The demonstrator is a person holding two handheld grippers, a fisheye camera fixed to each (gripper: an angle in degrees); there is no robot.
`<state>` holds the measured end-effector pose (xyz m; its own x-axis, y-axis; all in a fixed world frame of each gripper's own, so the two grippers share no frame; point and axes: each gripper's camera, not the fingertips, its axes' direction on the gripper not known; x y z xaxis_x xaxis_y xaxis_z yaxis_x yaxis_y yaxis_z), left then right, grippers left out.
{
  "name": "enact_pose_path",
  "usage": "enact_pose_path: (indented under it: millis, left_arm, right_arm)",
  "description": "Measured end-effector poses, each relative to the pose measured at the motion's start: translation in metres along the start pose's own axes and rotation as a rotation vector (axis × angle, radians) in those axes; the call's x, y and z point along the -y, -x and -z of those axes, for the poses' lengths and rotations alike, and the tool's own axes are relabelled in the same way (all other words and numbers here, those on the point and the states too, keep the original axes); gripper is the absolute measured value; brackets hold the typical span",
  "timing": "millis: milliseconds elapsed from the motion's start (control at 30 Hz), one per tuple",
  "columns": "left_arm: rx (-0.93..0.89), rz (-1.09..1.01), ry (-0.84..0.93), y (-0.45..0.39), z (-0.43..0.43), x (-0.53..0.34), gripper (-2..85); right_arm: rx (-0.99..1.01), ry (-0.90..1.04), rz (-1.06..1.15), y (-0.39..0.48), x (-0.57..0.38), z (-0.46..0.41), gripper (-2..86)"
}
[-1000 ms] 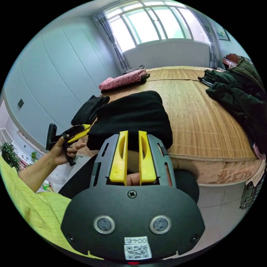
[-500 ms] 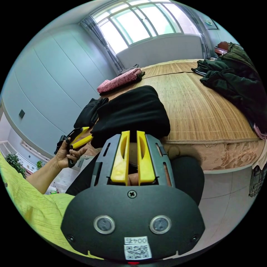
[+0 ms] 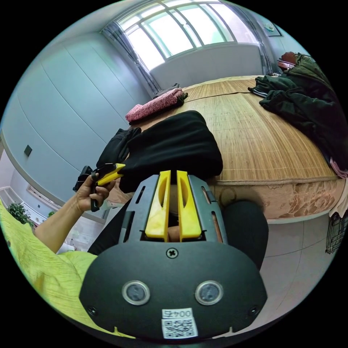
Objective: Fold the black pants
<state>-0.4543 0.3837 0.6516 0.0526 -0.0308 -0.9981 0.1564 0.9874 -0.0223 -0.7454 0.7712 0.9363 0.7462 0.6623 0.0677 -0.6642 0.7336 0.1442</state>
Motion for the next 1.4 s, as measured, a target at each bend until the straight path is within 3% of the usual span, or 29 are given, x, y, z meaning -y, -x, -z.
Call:
enact_pose_path:
  millis: [200, 333, 400, 600, 700, 833, 900, 1000, 1133, 1300, 1400]
  left_arm:
    - [0.13, -0.18, -0.104, -0.081, 0.013, -0.047, 2.4]
    - [0.252, -0.142, -0.156, -0.05, 0.008, -0.084, 1.7]
    - [0.214, -0.06, -0.189, -0.023, 0.013, -0.084, 1.5]
    - [0.278, -0.202, -0.198, -0.046, 0.012, -0.083, 1.2]
    - [0.207, -0.149, -0.194, -0.032, 0.012, -0.086, 1.1]
    - [0.18, -0.18, -0.341, -0.04, 0.052, -0.115, 0.5]
    - [0.213, -0.257, -0.402, -0.061, 0.063, -0.122, 0.3]
    - [0.285, -0.393, -0.388, -0.108, 0.041, -0.109, 0.2]
    - [0.357, -0.583, -0.34, -0.161, -0.036, -0.075, 0.1]
    - [0.479, -0.58, -0.276, -0.167, -0.116, -0.023, 0.1]
    - [0.578, -0.559, -0.228, -0.155, -0.147, 0.006, 0.0]
  right_arm:
    - [0.005, -0.067, 0.022, 0.013, 0.002, 0.01, -0.2]
    - [-0.059, -0.122, 0.09, 0.031, 0.003, 0.007, -0.7]
    - [-0.081, -0.114, 0.138, 0.041, 0.005, 0.0, -0.7]
    - [-0.209, -0.135, 0.344, 0.08, 0.027, -0.023, -0.8]
    - [-0.318, -0.115, 0.386, 0.085, 0.049, -0.052, -0.8]
    - [-0.446, 0.067, 0.419, 0.066, 0.058, -0.12, -0.5]
    - [-0.439, 0.024, 0.406, 0.062, 0.054, -0.128, -0.4]
    - [-0.427, 0.031, 0.389, 0.067, 0.065, -0.121, -0.4]
    - [-0.356, -0.17, 0.338, 0.069, 0.087, -0.072, 0.4]
    - [-0.2, -0.116, 0.245, 0.043, 0.152, -0.08, 4.2]
    - [-0.178, -0.046, 0.296, 0.046, 0.194, -0.109, 5.0]
